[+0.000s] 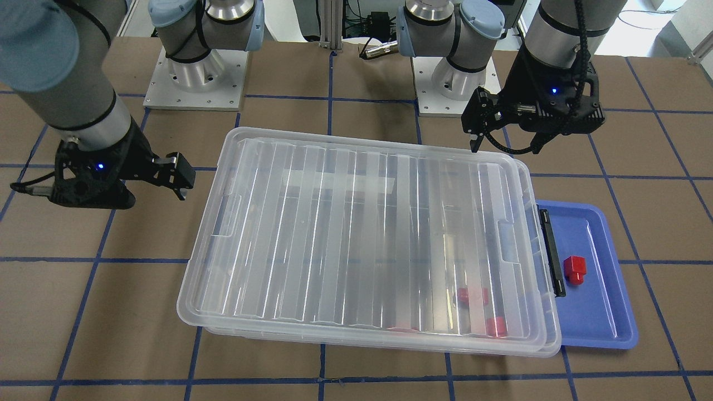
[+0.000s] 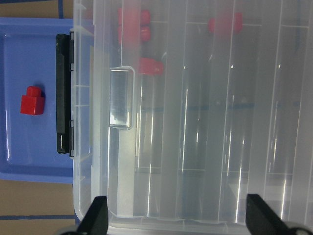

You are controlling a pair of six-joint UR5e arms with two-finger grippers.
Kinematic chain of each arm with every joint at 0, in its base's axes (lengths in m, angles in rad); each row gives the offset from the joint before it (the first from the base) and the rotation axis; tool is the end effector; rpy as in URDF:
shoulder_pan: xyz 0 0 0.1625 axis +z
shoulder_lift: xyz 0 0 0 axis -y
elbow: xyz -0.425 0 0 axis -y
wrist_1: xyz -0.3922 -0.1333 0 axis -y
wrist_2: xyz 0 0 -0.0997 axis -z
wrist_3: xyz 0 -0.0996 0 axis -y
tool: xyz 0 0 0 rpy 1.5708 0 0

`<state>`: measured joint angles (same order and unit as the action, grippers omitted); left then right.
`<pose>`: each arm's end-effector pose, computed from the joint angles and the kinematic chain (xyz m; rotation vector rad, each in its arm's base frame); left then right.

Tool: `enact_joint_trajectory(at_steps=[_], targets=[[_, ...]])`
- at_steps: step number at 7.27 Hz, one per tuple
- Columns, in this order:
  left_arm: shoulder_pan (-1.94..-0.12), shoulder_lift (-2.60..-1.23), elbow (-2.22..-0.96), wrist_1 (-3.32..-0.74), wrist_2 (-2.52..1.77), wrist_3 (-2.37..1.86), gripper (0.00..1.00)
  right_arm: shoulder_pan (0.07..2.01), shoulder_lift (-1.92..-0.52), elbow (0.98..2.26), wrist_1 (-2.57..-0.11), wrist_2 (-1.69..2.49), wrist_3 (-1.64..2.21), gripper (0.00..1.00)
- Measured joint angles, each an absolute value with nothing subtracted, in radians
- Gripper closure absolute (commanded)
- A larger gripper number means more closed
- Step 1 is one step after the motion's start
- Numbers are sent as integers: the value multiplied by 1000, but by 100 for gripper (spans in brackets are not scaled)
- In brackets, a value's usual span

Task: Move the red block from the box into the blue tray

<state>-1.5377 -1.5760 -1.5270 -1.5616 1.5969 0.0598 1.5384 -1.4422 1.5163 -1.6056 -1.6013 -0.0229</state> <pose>-0.1141 -0.5025 0.5079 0.0406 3.1122 -0.0724 0.1127 -0.5453 0.4516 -0.0138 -3.1115 -0.0624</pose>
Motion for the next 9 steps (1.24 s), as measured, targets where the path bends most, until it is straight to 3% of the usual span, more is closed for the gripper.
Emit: enact_joint_trajectory(at_steps=[3, 9], targets=[[-1537, -1577, -1527, -1561, 1598, 60, 0, 1537, -1557, 1510, -1481, -1597, -23, 0], [-1538, -1576, -1528, -1562, 1601, 63, 0, 1534, -1567, 1512, -1464, -1593, -24, 0]])
